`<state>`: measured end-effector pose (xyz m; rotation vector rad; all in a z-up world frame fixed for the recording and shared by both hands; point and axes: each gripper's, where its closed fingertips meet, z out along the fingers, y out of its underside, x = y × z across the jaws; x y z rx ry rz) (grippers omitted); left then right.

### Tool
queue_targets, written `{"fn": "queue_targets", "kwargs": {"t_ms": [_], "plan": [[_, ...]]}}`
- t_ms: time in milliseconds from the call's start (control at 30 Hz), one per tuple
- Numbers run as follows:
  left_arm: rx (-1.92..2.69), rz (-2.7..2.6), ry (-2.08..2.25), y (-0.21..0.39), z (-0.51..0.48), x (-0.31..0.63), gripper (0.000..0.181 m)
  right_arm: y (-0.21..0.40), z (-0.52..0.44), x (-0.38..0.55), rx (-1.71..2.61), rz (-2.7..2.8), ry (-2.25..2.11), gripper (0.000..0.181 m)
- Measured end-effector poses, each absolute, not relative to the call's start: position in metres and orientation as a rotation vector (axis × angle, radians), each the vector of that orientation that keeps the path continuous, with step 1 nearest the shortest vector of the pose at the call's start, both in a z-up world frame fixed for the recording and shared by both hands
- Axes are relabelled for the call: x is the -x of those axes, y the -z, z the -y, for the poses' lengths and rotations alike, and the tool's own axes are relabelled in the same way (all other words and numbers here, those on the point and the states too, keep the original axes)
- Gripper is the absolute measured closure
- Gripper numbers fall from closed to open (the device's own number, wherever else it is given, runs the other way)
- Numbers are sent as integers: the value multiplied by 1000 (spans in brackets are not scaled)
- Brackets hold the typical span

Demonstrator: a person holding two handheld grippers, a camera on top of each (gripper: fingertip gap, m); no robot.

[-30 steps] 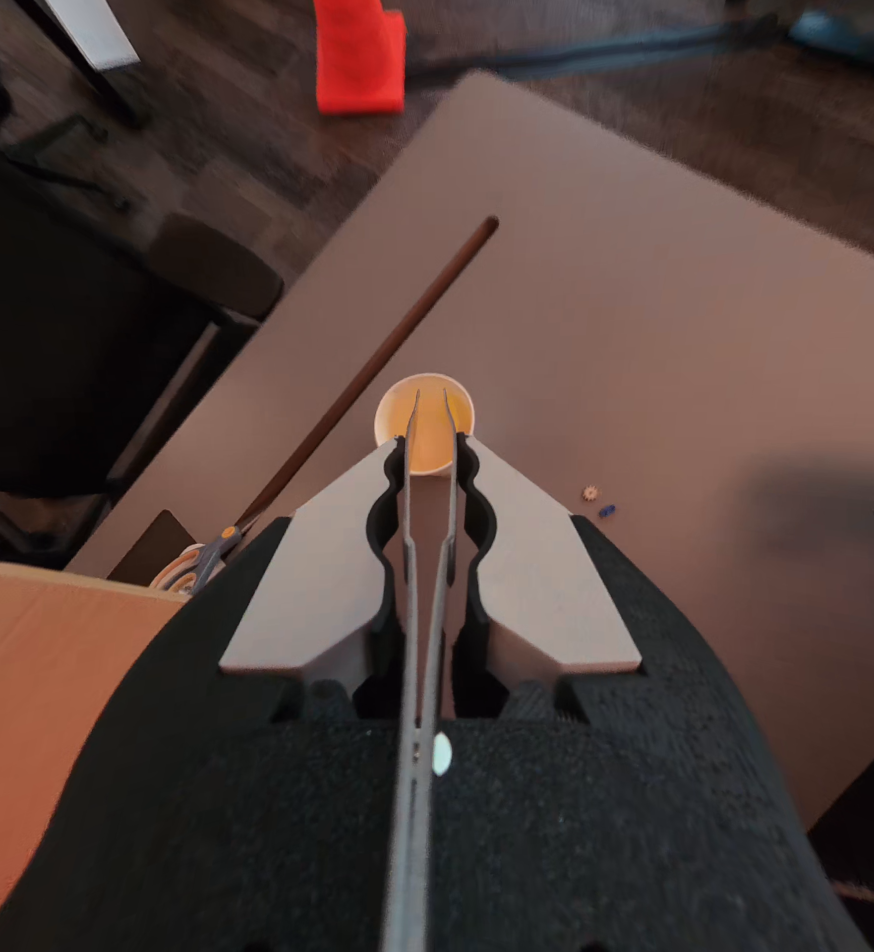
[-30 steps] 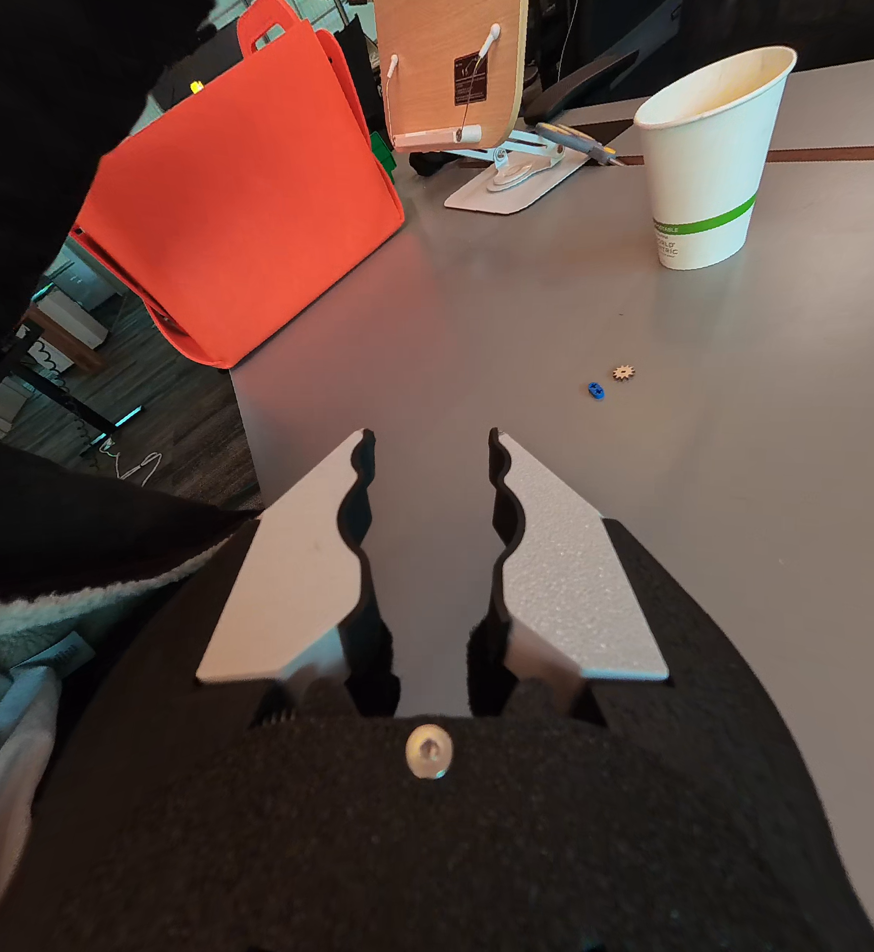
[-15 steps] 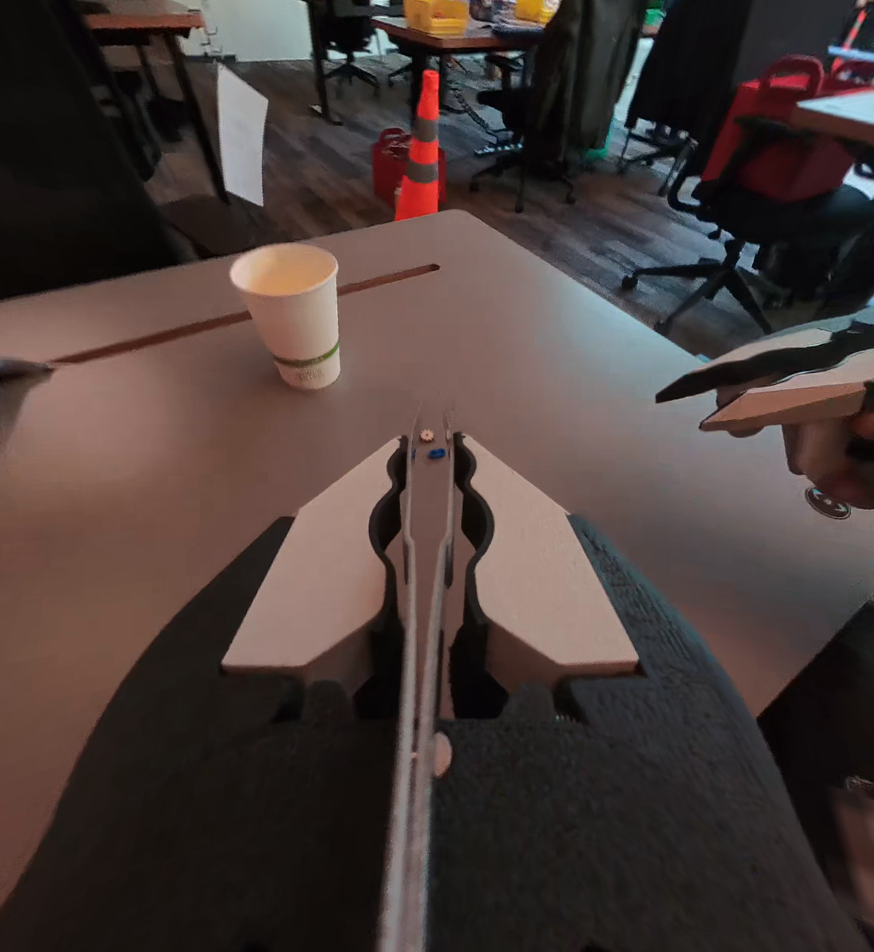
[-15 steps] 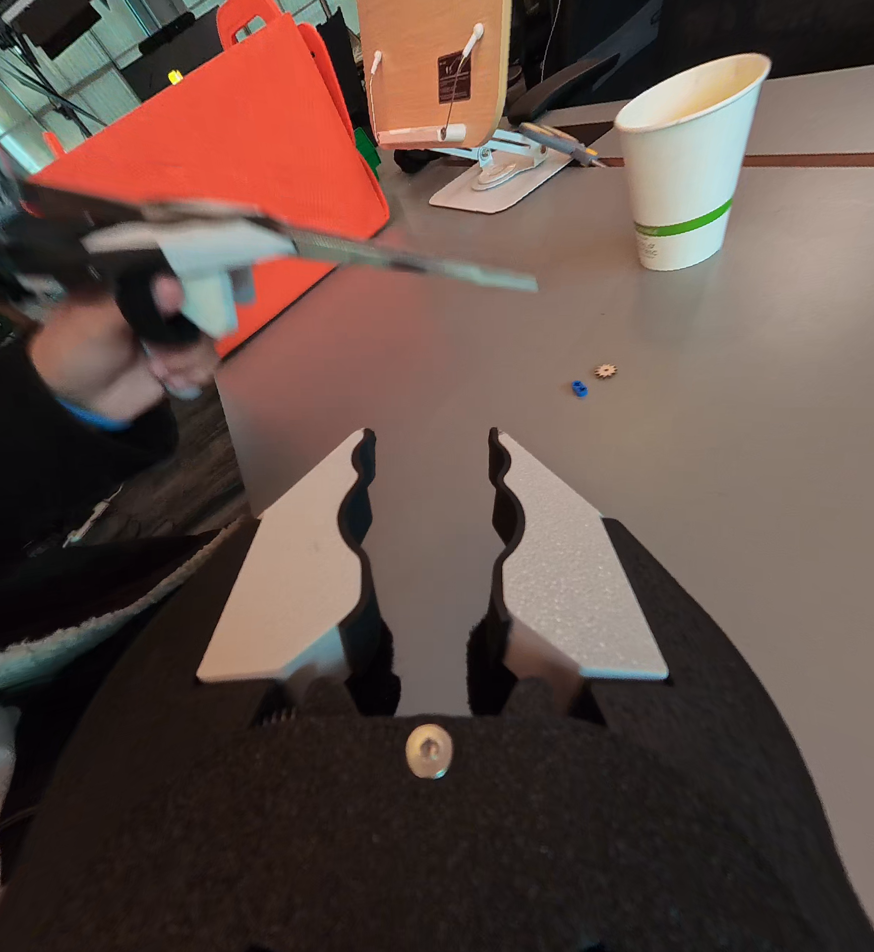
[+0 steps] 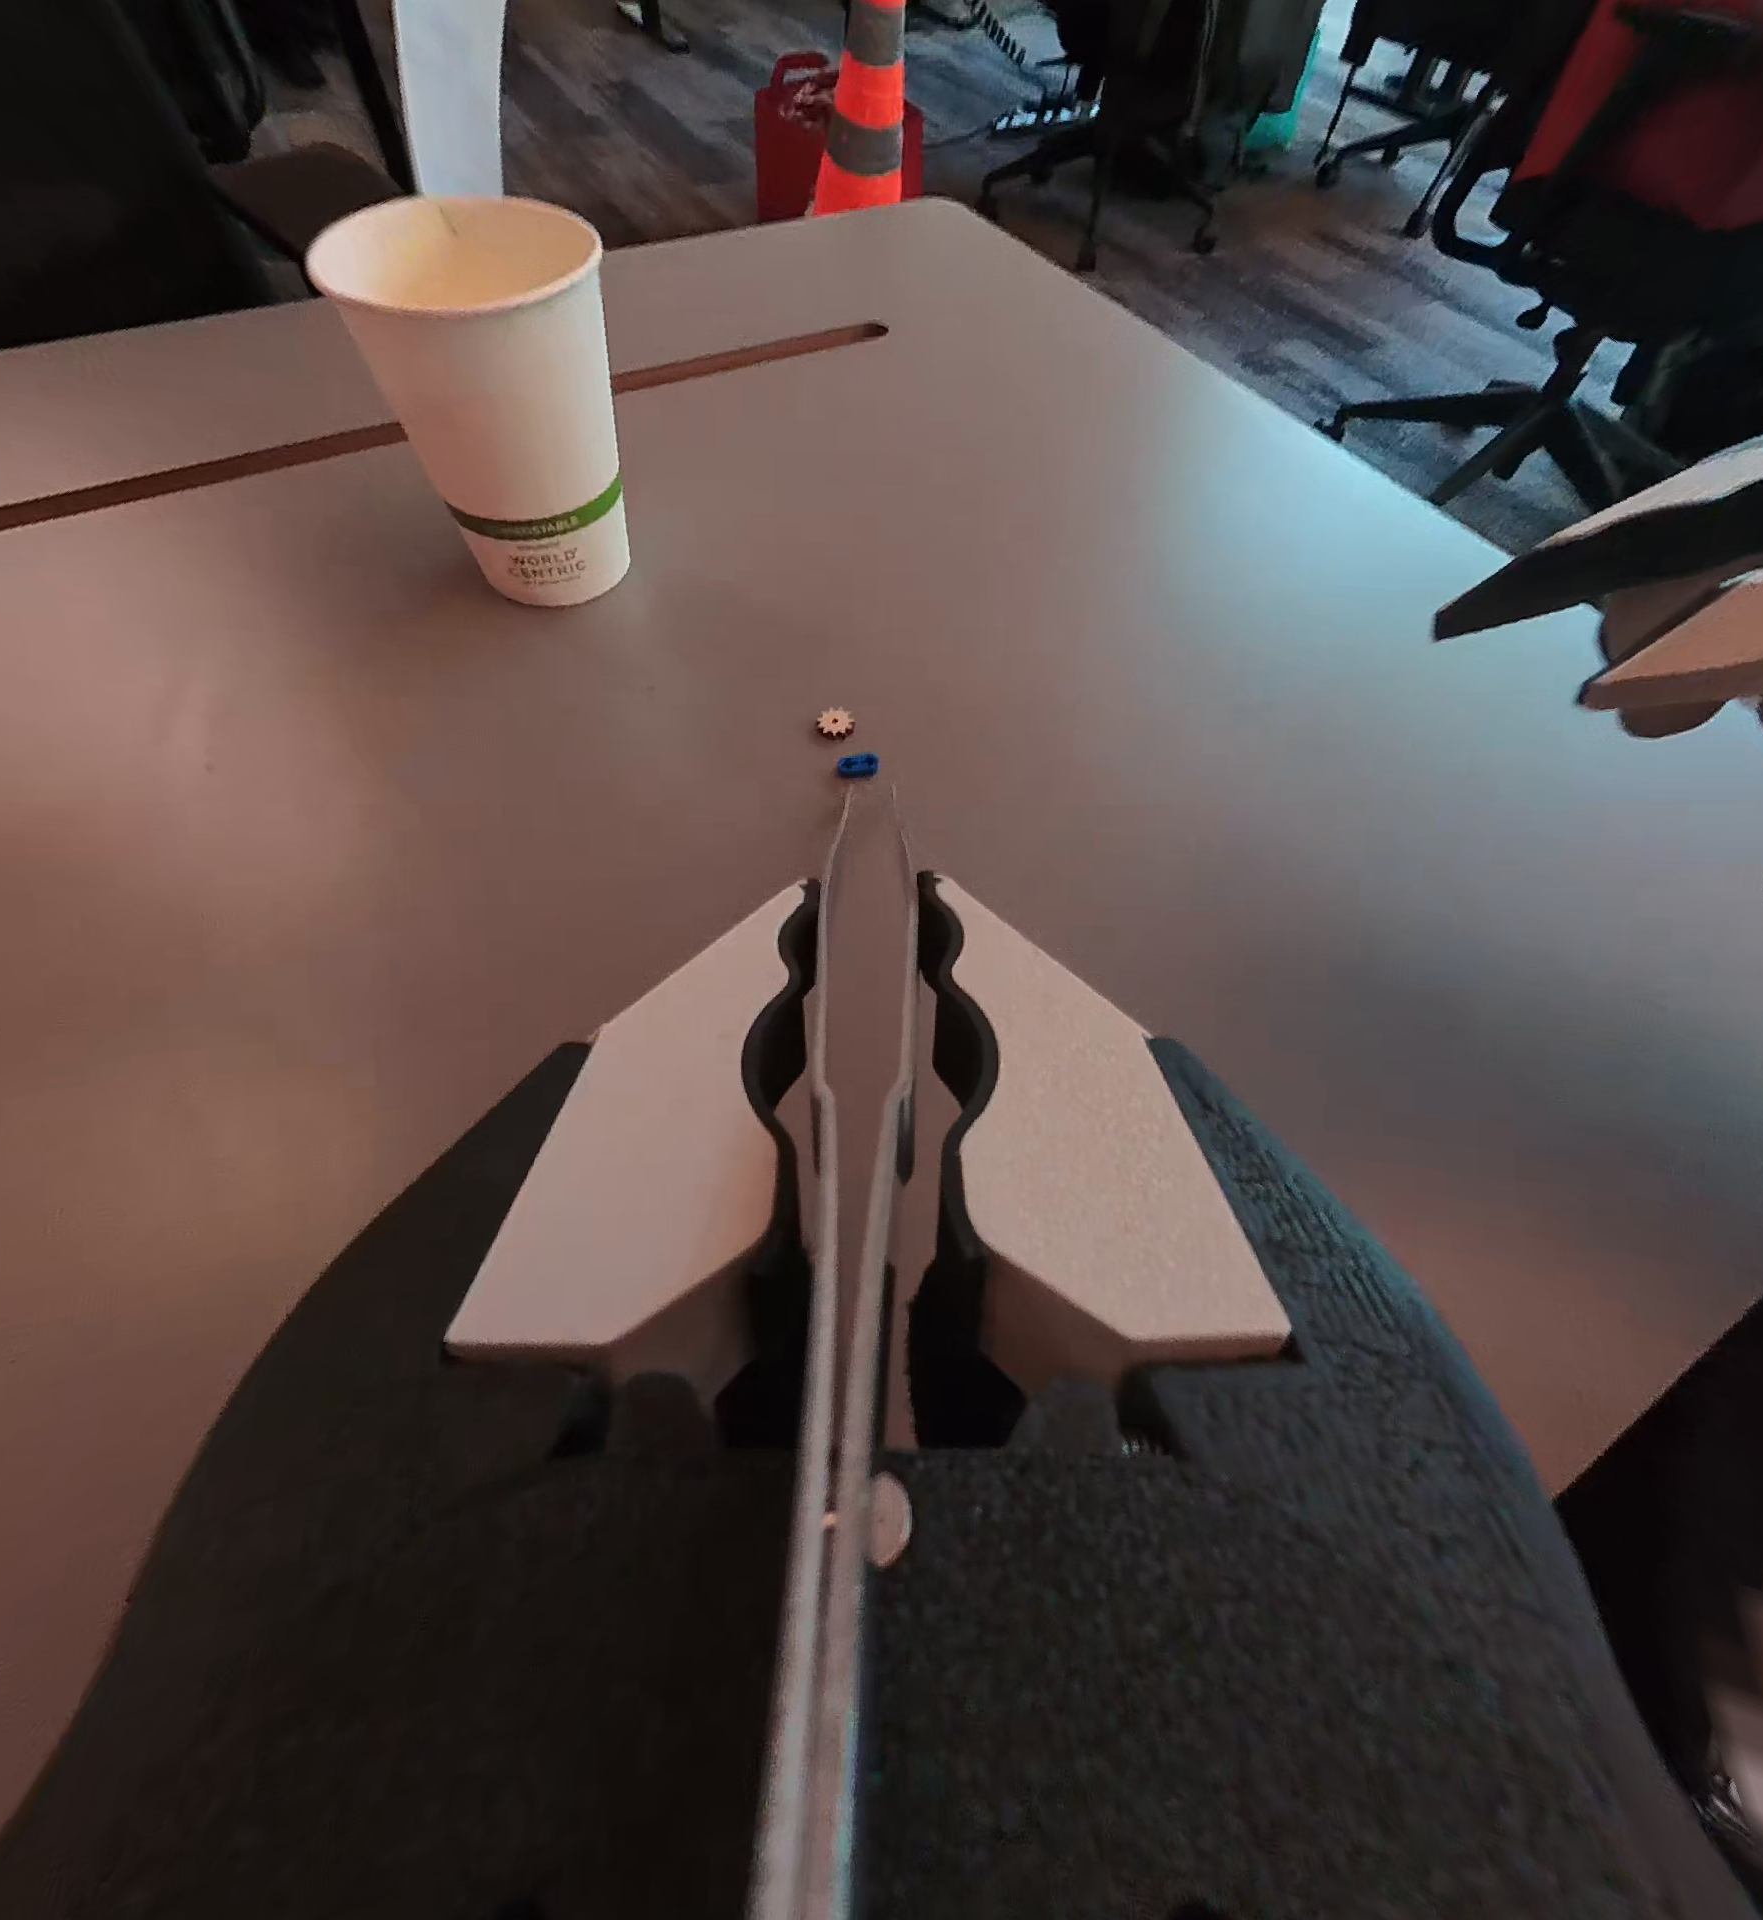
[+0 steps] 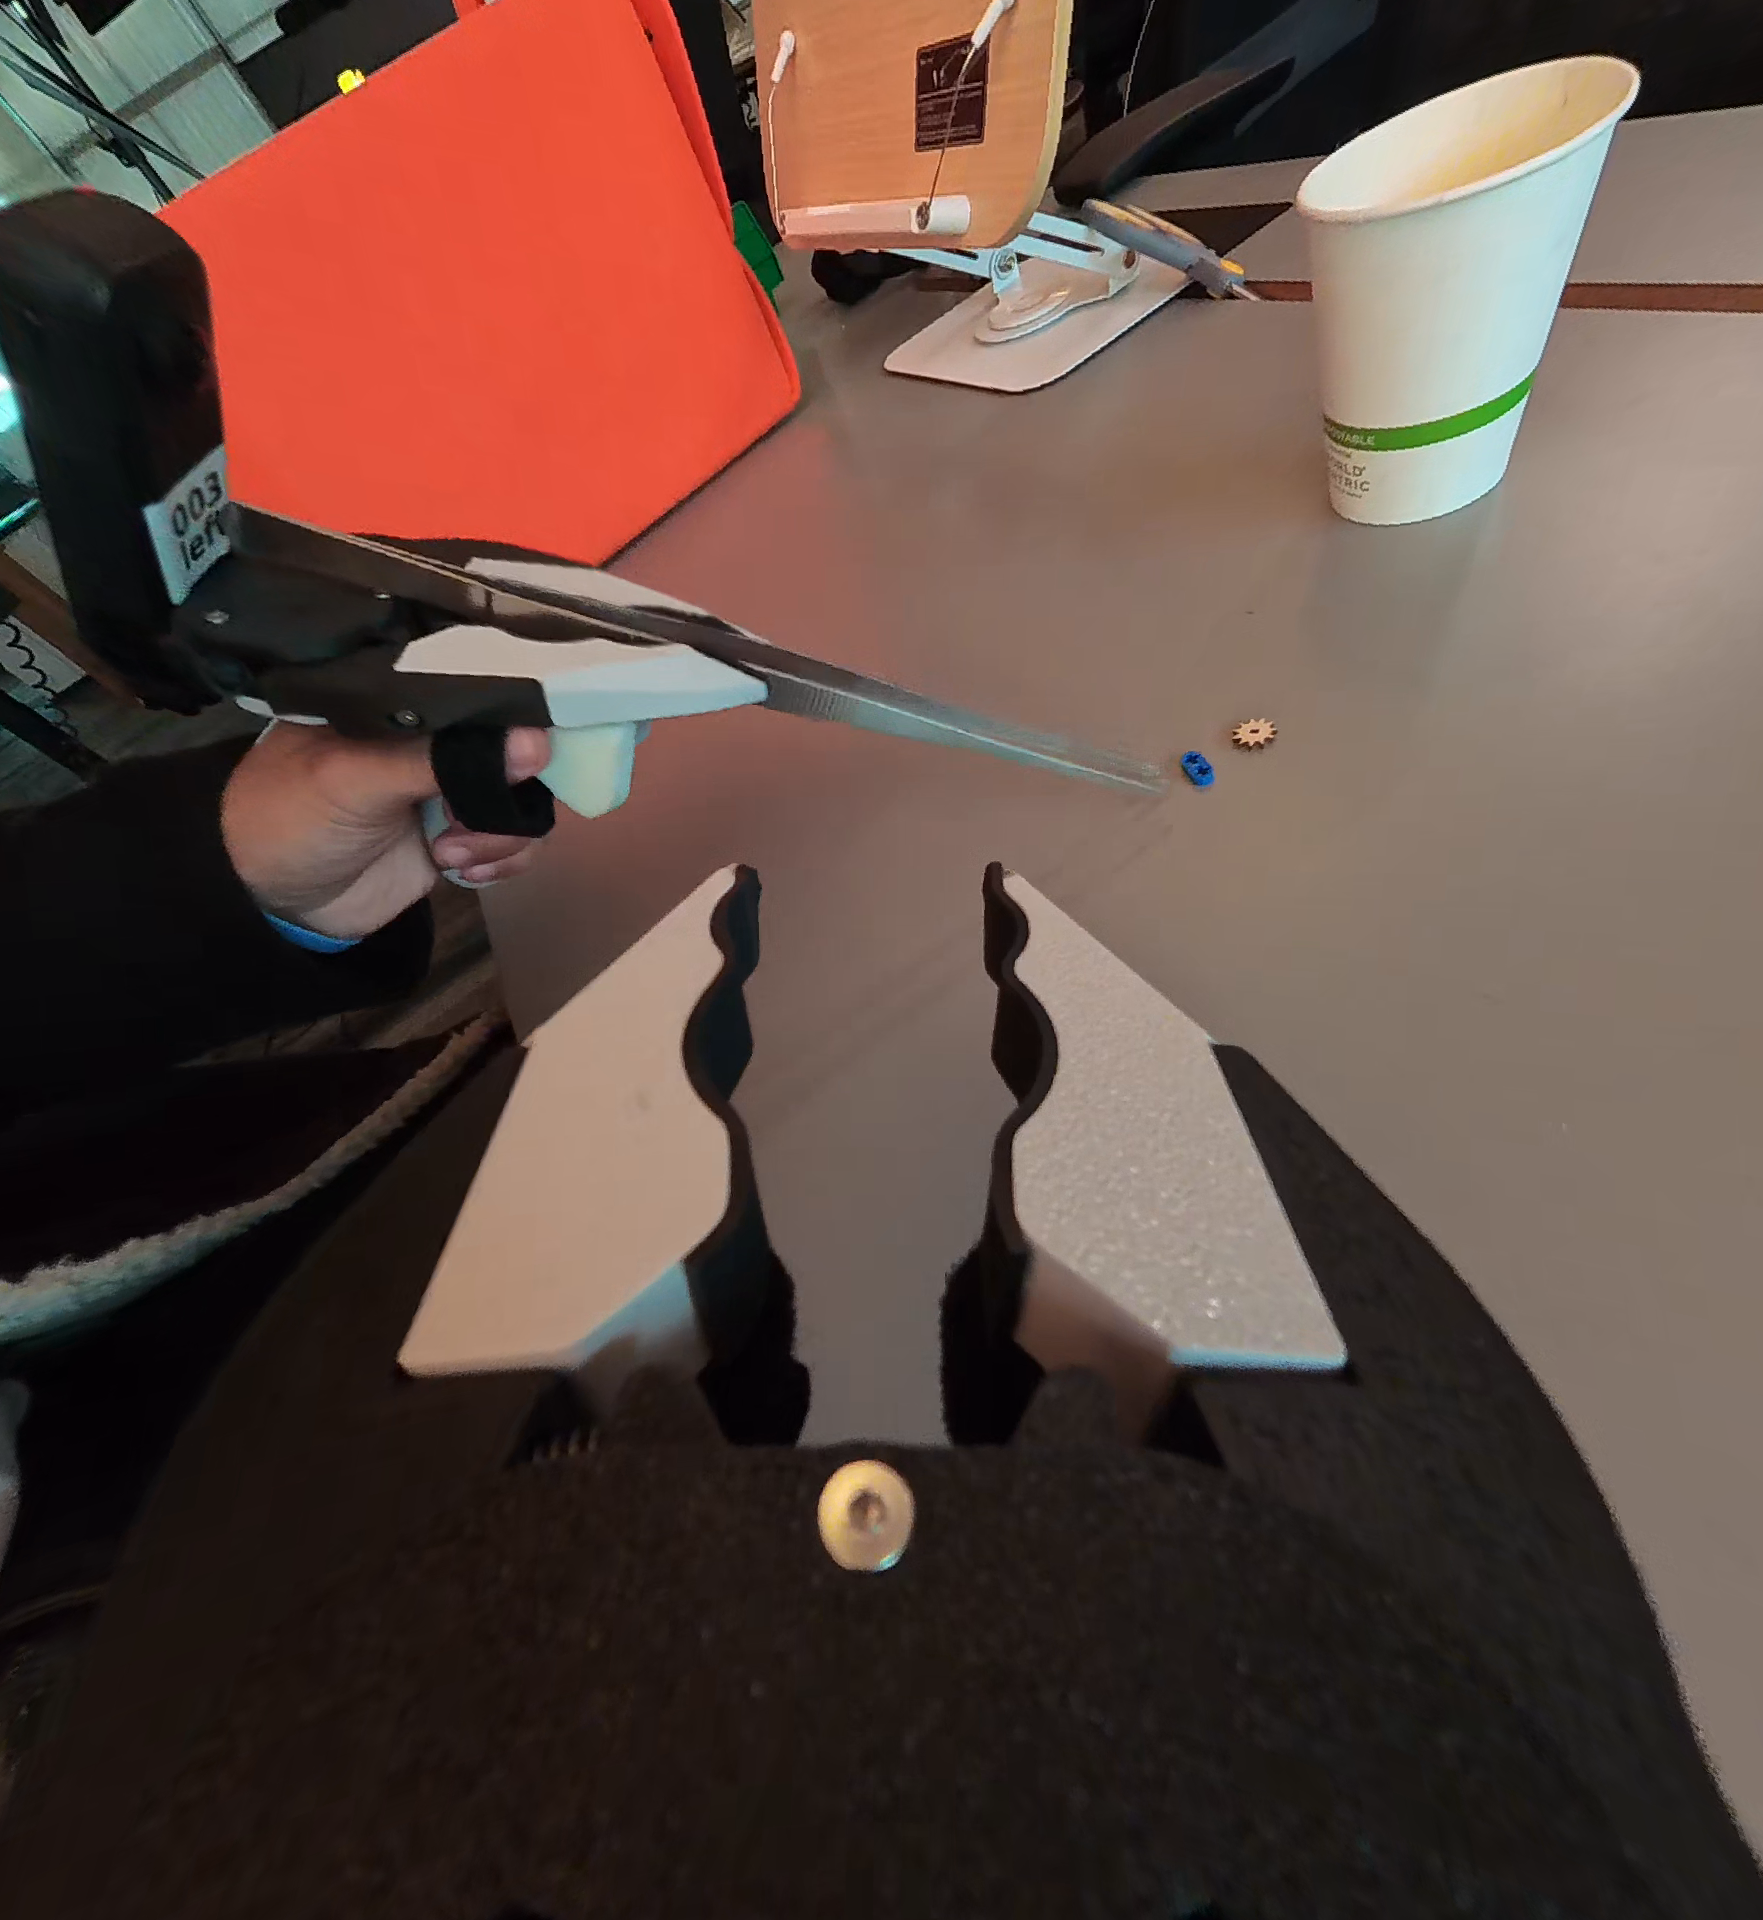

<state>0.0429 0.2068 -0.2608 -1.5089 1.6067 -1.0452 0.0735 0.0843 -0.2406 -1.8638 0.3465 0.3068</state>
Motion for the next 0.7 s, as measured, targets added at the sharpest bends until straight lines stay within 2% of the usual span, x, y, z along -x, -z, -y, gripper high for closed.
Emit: {"fn": "queue_targets", "kwargs": {"t_ms": [700], "plan": [[1519, -1529, 905, 270, -191, -51, 161, 240, -84, -74, 1852, -358, -339, 139]]}}
